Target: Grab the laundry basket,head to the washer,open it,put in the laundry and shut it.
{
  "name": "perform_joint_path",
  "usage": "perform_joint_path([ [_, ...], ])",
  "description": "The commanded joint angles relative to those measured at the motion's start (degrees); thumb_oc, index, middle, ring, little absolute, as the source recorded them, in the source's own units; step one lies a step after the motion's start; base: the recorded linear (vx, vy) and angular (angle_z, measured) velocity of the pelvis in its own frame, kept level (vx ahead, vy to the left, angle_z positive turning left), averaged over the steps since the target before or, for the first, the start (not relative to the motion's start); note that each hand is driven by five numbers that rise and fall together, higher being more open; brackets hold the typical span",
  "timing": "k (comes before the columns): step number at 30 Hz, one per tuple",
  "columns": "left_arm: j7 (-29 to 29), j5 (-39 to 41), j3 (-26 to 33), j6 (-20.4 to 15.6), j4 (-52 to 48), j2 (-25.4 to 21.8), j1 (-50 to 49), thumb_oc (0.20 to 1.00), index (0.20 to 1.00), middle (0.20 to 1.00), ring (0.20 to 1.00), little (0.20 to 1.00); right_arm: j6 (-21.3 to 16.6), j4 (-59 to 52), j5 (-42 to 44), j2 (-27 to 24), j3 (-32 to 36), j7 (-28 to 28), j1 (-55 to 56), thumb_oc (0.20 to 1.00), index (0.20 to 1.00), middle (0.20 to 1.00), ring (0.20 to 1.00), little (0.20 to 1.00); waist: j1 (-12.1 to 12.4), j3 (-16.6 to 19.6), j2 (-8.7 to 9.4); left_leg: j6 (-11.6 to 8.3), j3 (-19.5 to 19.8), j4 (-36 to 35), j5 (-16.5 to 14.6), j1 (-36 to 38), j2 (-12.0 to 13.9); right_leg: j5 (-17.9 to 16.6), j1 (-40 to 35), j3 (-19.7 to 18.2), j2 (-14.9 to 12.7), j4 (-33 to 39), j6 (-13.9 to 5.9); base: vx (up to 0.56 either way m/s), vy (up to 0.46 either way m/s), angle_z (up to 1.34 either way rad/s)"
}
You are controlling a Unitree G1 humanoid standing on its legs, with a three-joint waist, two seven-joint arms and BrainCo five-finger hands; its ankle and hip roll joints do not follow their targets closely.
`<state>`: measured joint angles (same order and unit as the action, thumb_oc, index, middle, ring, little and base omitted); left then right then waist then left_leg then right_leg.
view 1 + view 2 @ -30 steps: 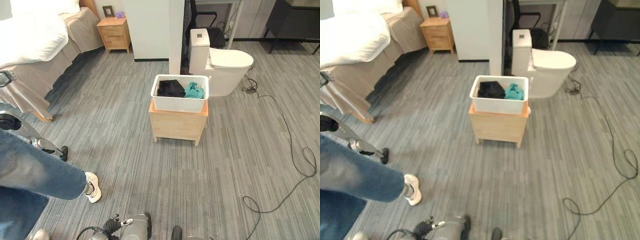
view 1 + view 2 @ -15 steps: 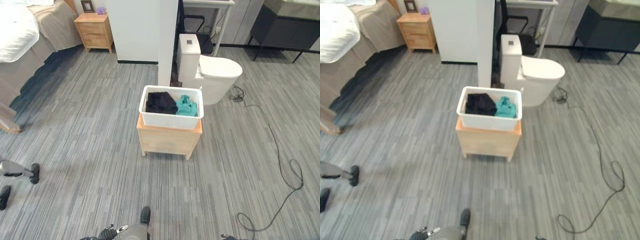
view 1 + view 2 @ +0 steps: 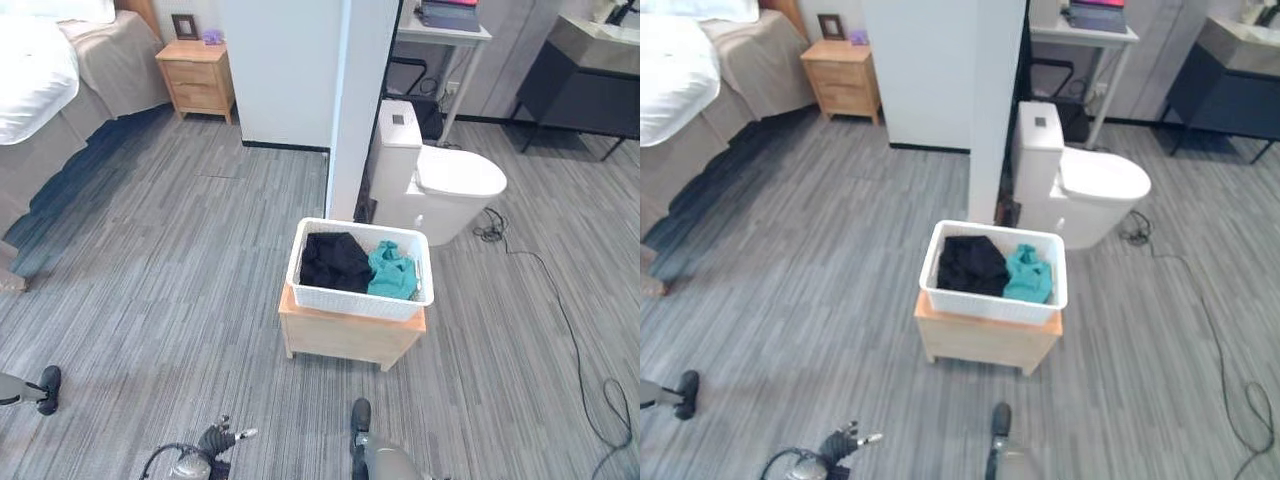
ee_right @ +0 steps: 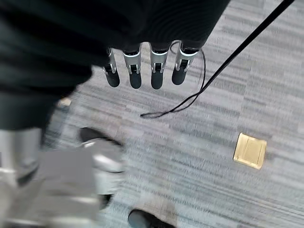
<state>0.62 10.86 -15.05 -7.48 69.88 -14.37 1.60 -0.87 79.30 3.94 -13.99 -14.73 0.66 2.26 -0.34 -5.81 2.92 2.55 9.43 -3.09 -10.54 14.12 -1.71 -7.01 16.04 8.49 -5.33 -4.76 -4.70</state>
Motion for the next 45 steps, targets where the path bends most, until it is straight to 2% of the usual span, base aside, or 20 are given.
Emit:
perform_joint_path([
  [1, -0.07, -0.75, -0.25, -1.72, 0.59, -0.31, 2.22, 1.0, 1.0, 1.0, 1.0, 1.0, 0.37, 2.2, 1.79, -1.89, 0.33, 0.5, -1.03, 1.0, 1.0, 1.0, 1.0, 1.0, 0.23, 0.38, -0.23, -1.15, -4.1, 4.07, -0.06, -3.41, -0.71, 0.48, -7.04, -1.1, 0.47, 4.31, -2.16, 0.33, -0.241, 0.53],
  [3, -0.02, 0.25, 0.44, -1.64, 1.11, -0.05, 2.28, 1.0, 1.0, 1.0, 1.0, 1.0, 0.12, 2.4, 2.02, -1.66, -0.12, 0.7, -0.98, 1.0, 1.0, 1.0, 1.0, 1.0, 0.27, 1.32, -0.29, -4.27, -4.63, 10.97, 1.69, -4.7, 1.61, 3.21, -9.3, 0.22, 1.71, 2.36, -0.33, 0.35, -0.281, 0.37],
  [4, -0.02, 0.26, 0.45, -1.63, 1.1, -0.06, 2.27, 1.0, 1.0, 1.0, 1.0, 1.0, 0.12, 2.41, 2.02, -1.66, -0.13, 0.7, -0.98, 1.0, 1.0, 1.0, 1.0, 1.0, 0.22, 1.32, -0.32, -4.29, -4.59, 11.17, 1.57, -4.79, 1.65, 3.21, -9.33, 0.27, 1.74, 2.37, -0.31, 0.16, -0.212, 0.24],
  [5, 0.03, 1.39, 0.71, -1.67, 0.53, 0.05, 2.02, 1.0, 1.0, 1.0, 1.0, 1.0, -0.14, 1.46, 2.19, -1.82, -1.01, 0.5, -1.49, 1.0, 1.0, 1.0, 1.0, 1.0, 0.9, 0.68, 0.38, -5.59, -4.77, 22.27, 5.68, -9.65, 1.94, 4.2, -12.14, 0.21, 2.23, 3.44, 0.95, 0.08, -0.134, 0.32],
  [6, 0.04, 1.39, 0.71, -1.66, 0.52, 0.05, 2.02, 1.0, 1.0, 1.0, 1.0, 1.0, -0.13, 1.46, 2.19, -1.82, -1.01, 0.5, -1.49, 1.0, 1.0, 1.0, 1.0, 1.0, 0.82, 0.71, 0.31, -5.6, -4.69, 22.68, 5.48, -9.92, 1.99, 4.17, -12.09, 0.3, 2.29, 3.46, 0.96, 0.12, -0.26, 0.04],
  [7, -0.52, 2.36, 1.03, -1.8, 0.02, -0.1, 2.37, 1.0, 1.0, 1.0, 1.0, 1.0, -0.43, 0.03, 2.76, -2.1, -1.83, 0.14, -2.4, 1.0, 1.0, 1.0, 1.0, 1.0, 1.6, -0.32, 1.09, -5.67, -4.13, 29.54, 8.72, -15.01, 2.28, 5.14, -14.24, -0.52, 2.86, 4.92, 2.2, 0.07, -0.152, -0.12],
  [10, -1.15, 3.89, 0.92, -2.36, -2.29, -0.42, 2.48, 1.0, 1.0, 1.0, 1.0, 1.0, -0.74, -1.38, 3.19, -2.58, -2.25, -0.6, -3.37, 1.0, 1.0, 1.0, 1.0, 1.0, 2.69, -0.72, 2.25, -4.94, -6.11, 24.12, 7.39, -18.27, 4.37, 6.19, -16.62, -0.31, 2.05, 6.7, 2.2, 0.12, -0.087, -0.09],
  [12, -1.82, 4.97, 1.06, -2.84, -4.38, -0.73, 2.43, 1.0, 1.0, 1.0, 1.0, 1.0, -0.99, -1.71, 3.53, -2.85, -2.0, -1.19, -3.58, 1.0, 1.0, 1.0, 1.0, 1.0, 3.54, -0.88, 2.16, -5.61, -6.34, 15.87, 8.62, -18.95, 5.93, 6.77, -18.04, -0.16, 1.94, 7.81, 1.66, 0.1, 0.013, -0.04],
  [13, -1.82, 4.97, 1.06, -2.84, -4.38, -0.73, 2.43, 1.0, 1.0, 1.0, 1.0, 1.0, -0.99, -1.71, 3.53, -2.85, -2.0, -1.19, -3.58, 1.0, 1.0, 1.0, 1.0, 1.0, 3.57, -0.92, 2.17, -5.61, -6.36, 15.82, 8.64, -18.87, 5.93, 6.77, -18.09, -0.18, 1.93, 7.82, 1.65, 0.12, 0.087, 0.04],
  [14, -3.05, 6.19, 1.79, -3.7, -8.3, -1.35, 1.9, 1.0, 1.0, 1.0, 1.0, 1.0, -1.45, -2.57, 4.52, -3.3, -0.92, -2.31, -3.99, 1.0, 1.0, 1.0, 1.0, 1.0, 4.23, -0.7, 0.71, -6.95, -5.8, 8.24, 13.41, -20.47, 7.49, 7.42, -19.3, -0.09, 2.56, 8.53, 1.29, 0.1, 0.103, -0.13],
  [15, -3.3, 6.11, 1.88, -3.64, -9.08, -1.31, 1.69, 1.0, 1.0, 1.0, 1.0, 1.0, -1.53, -2.82, 4.65, -3.43, -0.37, -2.7, -4.09, 1.0, 1.0, 1.0, 1.0, 1.0, 4.4, -0.89, 0.28, -7.51, -6.84, 5.63, 14.62, -19.68, 8.41, 7.77, -19.99, -0.01, 2.47, 8.73, 1.17, 0.14, 0.142, -0.23],
  [19, -4.12, 5.69, 4.6, -4.51, -21.17, -3.03, -4.46, 1.0, 1.0, 1.0, 1.0, 1.0, -2.38, -7.14, 6.2, -4.47, 3.81, -4.16, -2.21, 1.0, 1.0, 1.0, 1.0, 1.0, 4.41, 0.5, -1.01, -7.89, -8.2, 2.86, 13.73, -15.79, 8.51, 7.65, -21.94, -0.4, 1.97, 9.66, 0.42, 0.12, 0.099, -0.48],
  [20, -4.13, 5.68, 4.61, -4.44, -21.3, -3.05, -4.58, 1.0, 1.0, 1.0, 1.0, 1.0, -2.36, -7.19, 6.2, -4.47, 3.79, -4.17, -2.14, 1.0, 1.0, 1.0, 1.0, 1.0, 4.47, 0.49, -1.0, -7.89, -8.27, 2.8, 13.73, -15.67, 8.52, 7.66, -22.01, -0.46, 1.97, 9.66, 0.42, 0.14, 0.11, -0.4],
  [21, -4.18, 4.55, 6.78, -4.85, -28.04, -4.64, -8.01, 1.0, 1.0, 1.0, 1.0, 1.0, -2.54, -9.06, 6.63, -5.23, 5.87, -4.54, -1.62, 1.0, 1.0, 1.0, 1.0, 1.0, 4.77, 1.09, -1.32, -7.77, -8.99, 1.62, 13.38, -14.07, 8.29, 7.63, -22.46, -0.75, 1.32, 9.76, -0.03, 0.12, 0.104, -0.2],
  [25, -4.41, 4.56, 13.49, -4.88, -40.49, -5.11, -15.53, 1.0, 1.0, 1.0, 1.0, 1.0, -2.02, -12.9, 7.01, -6.78, 9.9, -5.75, -0.1, 1.0, 1.0, 1.0, 1.0, 1.0, 5.71, 1.56, -1.51, -7.2, -9.77, 0.8, 12.55, -12.05, 7.63, 7.54, -23.12, -1.29, 0.44, 9.74, -0.61, 0.1, 0.089, -0.07],
  [28, -4.46, 3.24, 17.33, -4.44, -45.41, -5.4, -19.12, 1.0, 1.0, 1.0, 1.0, 1.0, -1.29, -20.9, 6.77, -8.85, 13.13, -6.57, 1.96, 1.0, 1.0, 1.0, 1.0, 1.0, 5.63, 2.0, -1.53, -6.89, -10.63, 0.06, 12.03, -10.94, 7.42, 7.76, -23.58, -1.4, -0.07, 9.74, -0.86, 0.08, 0.055, -0.11],
  [31, -4.8, -1.07, 19.51, -2.36, -47.37, -7.3, -19.65, 1.0, 1.0, 1.0, 1.0, 1.0, -0.26, -29.5, 5.54, -11.51, 15.78, -6.6, 3.35, 1.0, 1.0, 1.0, 1.0, 1.0, 5.07, 2.27, -1.76, -6.5, -10.9, -0.7, 11.45, -9.99, 7.12, 7.96, -23.75, -1.72, -0.3, 9.72, -1.2, 0.07, 0.049, -0.05],
  [35, -2.78, -5.9, 17.29, 1.01, -46.19, -9.85, -15.35, 1.0, 1.0, 1.0, 1.0, 1.0, 1.07, -35.43, 2.94, -14.89, 17.05, -6.63, 0.96, 1.0, 1.0, 1.0, 1.0, 1.0, 4.07, 2.47, -2.23, -6.29, -11.46, -1.55, 11.03, -9.23, 7.02, 8.08, -23.63, -1.89, -0.46, 9.59, -1.54, 0.06, 0.051, -0.1],
  [42, -2.21, 1.4, 9.54, 3.77, -39.52, -9.73, -3.86, 1.0, 1.0, 1.0, 1.0, 1.0, 2.18, -35.92, 2.74, -17.87, 12.31, -6.59, -9.31, 1.0, 1.0, 1.0, 1.0, 1.0, 2.52, 1.63, -2.96, -6.17, -11.77, -1.91, 10.84, -9.51, 7.17, 7.96, -22.84, -2.05, -0.21, 9.59, -1.71, 0.0, 0.043, -0.02],
  [45, -3.53, 4.91, 4.35, 5.34, -33.3, -8.71, 3.76, 1.0, 1.0, 1.0, 1.0, 1.0, 2.88, -36.31, 3.48, -18.48, 8.35, -7.12, -16.06, 1.0, 1.0, 1.0, 1.0, 1.0, 1.48, -0.68, -3.03, -6.05, -11.76, -1.91, 11.59, -11.47, 7.38, 7.33, -20.14, -2.33, 0.34, 9.31, -1.53, -0.13, 0.023, -0.03],
])
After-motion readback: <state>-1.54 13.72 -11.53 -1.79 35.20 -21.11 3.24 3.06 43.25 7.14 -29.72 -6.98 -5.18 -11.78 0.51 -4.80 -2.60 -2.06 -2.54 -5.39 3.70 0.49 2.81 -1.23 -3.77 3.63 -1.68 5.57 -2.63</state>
